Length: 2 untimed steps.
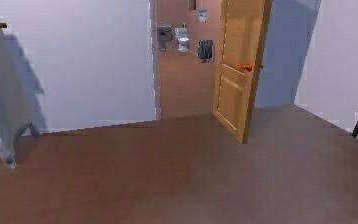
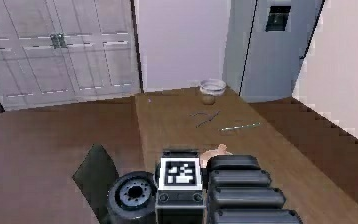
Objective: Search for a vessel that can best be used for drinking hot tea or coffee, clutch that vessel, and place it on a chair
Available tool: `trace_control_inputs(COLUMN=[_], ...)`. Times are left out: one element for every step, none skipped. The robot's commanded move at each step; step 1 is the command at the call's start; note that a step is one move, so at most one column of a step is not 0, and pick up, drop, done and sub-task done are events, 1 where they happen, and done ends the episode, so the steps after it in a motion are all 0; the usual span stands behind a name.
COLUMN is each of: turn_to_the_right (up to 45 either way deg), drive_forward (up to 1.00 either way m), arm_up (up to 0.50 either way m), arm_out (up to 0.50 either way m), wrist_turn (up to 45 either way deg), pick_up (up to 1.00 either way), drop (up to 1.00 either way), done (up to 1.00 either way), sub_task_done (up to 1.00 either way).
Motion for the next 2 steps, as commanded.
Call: trace_control_inputs(turn_to_the_right=[21.0, 0.0], drive_forward=[0.0, 0.2], arm_up=[0.0, 0.0], arm_out=[0.0, 0.0], wrist_turn=[0.0, 0.0], pick_up=[0.0, 0.0], drop=[0.0, 0.0], done=[0.0, 0.0], sub_task_done=[0.0, 0.0])
